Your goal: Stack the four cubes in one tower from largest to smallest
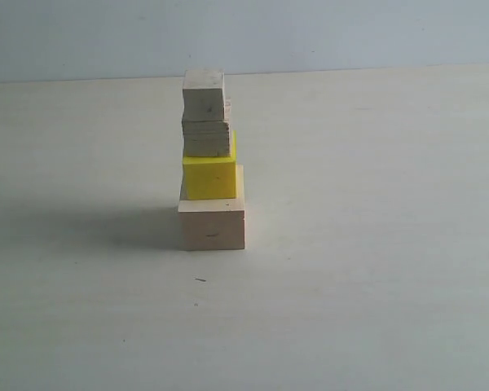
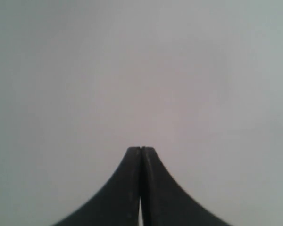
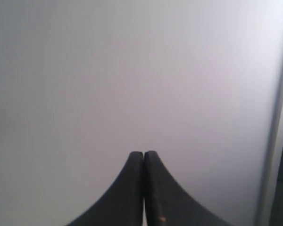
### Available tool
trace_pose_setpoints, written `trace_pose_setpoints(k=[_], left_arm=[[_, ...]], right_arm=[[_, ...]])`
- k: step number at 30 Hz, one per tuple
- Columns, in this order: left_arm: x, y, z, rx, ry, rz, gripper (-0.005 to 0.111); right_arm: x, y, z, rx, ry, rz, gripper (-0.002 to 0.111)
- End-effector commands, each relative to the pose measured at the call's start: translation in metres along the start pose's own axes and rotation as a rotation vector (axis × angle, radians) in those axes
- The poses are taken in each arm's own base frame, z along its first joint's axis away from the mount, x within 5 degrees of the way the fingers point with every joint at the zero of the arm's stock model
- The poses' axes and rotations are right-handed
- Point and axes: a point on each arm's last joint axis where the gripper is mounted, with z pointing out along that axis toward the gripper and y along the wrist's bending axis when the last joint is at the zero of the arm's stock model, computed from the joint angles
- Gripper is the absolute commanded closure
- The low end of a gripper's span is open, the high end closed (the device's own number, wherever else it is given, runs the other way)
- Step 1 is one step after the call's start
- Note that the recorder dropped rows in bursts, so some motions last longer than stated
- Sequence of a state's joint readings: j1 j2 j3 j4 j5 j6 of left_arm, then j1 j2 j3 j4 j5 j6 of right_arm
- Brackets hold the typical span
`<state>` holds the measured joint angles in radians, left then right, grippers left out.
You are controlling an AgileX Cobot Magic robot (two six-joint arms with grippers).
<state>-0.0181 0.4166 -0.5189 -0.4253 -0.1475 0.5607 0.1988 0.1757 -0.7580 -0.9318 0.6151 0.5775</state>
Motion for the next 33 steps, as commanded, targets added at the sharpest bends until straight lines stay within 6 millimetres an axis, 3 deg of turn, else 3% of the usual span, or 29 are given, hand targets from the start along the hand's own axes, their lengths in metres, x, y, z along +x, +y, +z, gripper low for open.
trace_pose_setpoints(k=[1,7,19,25,33], left_arm=[[0.001,0.0,-0.002,0.003,0.01,-0.024,0.107],[0.006,-0.003,-0.002,0.038,0.064,-0.026,0.107],[0.005,-0.004,-0.005,0.047,0.071,-0.066,0.107],[0.006,-0.005,-0.013,0.057,0.065,-0.05,0.107],[0.018,-0.006,-0.02,0.061,0.082,-0.049,0.107]], right_arm=[[0.008,-0.004,-0.012,-0.008,0.028,-0.023,0.108],[0.014,0.006,-0.022,-0.158,0.061,0.071,0.108],[0.015,0.037,-0.033,-0.525,0.05,-0.017,0.108],[0.022,0.027,-0.043,-0.474,0.074,-0.086,0.108],[0.027,0.013,-0.05,-0.375,0.167,-0.043,0.108]])
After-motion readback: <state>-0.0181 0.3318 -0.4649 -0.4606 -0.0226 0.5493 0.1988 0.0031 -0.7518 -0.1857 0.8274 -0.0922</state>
